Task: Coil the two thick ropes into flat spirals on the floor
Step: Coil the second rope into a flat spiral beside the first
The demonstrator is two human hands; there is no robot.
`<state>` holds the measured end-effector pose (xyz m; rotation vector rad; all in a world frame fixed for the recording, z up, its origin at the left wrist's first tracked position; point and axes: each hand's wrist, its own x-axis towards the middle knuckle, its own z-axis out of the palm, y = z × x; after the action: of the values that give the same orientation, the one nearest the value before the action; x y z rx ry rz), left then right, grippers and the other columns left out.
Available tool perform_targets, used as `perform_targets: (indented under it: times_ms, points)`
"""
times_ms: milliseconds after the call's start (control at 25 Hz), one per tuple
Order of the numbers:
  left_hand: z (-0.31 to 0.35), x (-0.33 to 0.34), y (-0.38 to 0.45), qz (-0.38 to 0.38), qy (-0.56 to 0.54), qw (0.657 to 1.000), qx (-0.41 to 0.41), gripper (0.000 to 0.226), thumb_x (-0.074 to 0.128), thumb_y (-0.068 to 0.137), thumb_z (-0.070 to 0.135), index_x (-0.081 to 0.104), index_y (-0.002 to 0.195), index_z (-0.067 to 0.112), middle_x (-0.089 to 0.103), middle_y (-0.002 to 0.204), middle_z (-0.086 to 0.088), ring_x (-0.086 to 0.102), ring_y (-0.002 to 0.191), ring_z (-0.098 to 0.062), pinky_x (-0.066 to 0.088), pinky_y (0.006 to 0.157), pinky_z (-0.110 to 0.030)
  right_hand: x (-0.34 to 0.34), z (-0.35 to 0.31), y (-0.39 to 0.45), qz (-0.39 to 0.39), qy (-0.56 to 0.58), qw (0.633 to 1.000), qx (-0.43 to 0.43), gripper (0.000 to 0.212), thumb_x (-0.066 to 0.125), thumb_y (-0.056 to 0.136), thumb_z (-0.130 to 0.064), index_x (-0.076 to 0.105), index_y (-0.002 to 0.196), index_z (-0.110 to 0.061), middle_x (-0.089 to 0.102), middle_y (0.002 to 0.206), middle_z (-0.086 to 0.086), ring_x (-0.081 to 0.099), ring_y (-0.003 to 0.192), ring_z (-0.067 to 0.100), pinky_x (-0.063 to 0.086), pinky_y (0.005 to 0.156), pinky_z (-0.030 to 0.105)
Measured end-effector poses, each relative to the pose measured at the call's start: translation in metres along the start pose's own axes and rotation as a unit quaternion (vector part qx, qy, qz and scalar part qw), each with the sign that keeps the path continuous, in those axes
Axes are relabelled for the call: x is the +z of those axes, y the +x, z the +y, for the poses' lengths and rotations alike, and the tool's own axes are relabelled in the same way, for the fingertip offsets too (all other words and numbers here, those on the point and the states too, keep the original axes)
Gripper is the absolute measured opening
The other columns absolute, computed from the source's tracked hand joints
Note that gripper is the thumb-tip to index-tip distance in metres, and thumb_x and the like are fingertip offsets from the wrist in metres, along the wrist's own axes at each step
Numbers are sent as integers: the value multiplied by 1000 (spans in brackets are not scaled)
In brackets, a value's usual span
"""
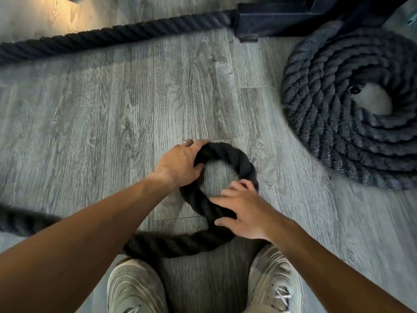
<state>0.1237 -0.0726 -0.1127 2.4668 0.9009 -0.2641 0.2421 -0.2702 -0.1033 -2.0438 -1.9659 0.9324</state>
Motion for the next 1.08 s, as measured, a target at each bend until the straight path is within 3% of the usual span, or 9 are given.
perform_targets:
  times_ms: [80,200,280,440,560,640,720,880,1080]
  points:
    - [-9,1,-7,33,-54,997,-41,68,65,91,33,34,152,31,57,138,-12,55,128,-32,49,101,-44,4,14,-5,91,2,996,-18,43,70,85,-49,71,125,-33,56,108,-13,43,116,18,23,116,54]
    - [-21,-5,-27,57,-135,982,-121,59,73,86,33,45,138,27,62,120,-7,65,108,-31,55,87,-41,3,21,-6,193,91,973,88,33,76,79,-47,73,111,-41,39,148,-6,27,141,25,36,107,63]
    - [-21,-3,-48,66,-136,976,-156,51,74,85,43,48,125,24,65,106,-3,68,93,-27,57,77,-39,-3,21,-6,192,156,952,178,47,78,77,-47,58,119,-47,25,154,-14,23,145,21,40,108,59]
    - [-24,1,-69,83,-121,971,-191,55,49,91,69,54,106,17,66,96,-7,66,91,-31,55,79,-46,-11,26,-5,176,258,922,228,80,81,81,-41,39,149,-40,40,150,-16,47,128,6,44,110,44]
    - [-31,-17,-41,65,3,983,-170,67,48,90,71,56,125,14,57,121,-18,57,115,-41,50,94,-50,-11,28,-2,177,259,927,206,78,83,82,-31,46,150,-24,46,135,-21,48,108,-16,46,107,25]
    - [-27,-33,-16,27,28,994,-100,74,49,92,68,37,152,25,53,137,-17,52,127,-41,45,104,-51,-11,27,1,182,260,926,203,76,83,82,-29,48,149,-22,47,131,-22,45,105,-25,42,98,7]
    - [-23,-38,3,-33,52,998,-23,71,43,97,64,26,159,33,57,140,-12,54,128,-36,46,105,-48,-13,28,1,183,273,922,203,75,83,82,-28,49,149,-22,48,130,-21,44,105,-28,41,91,3]
    - [-23,-29,5,-27,144,989,-9,61,36,100,60,34,153,30,68,122,-10,66,108,-32,54,88,-43,-4,24,1,214,196,926,241,71,71,85,-56,46,148,-36,54,134,-16,61,105,2,54,92,34]
    - [-5,-17,-21,6,26,989,-144,56,40,105,46,31,154,21,60,124,-22,63,110,-40,49,86,-46,-12,6,17,232,271,841,407,86,50,87,-75,25,154,-27,48,148,10,52,130,33,47,103,48]
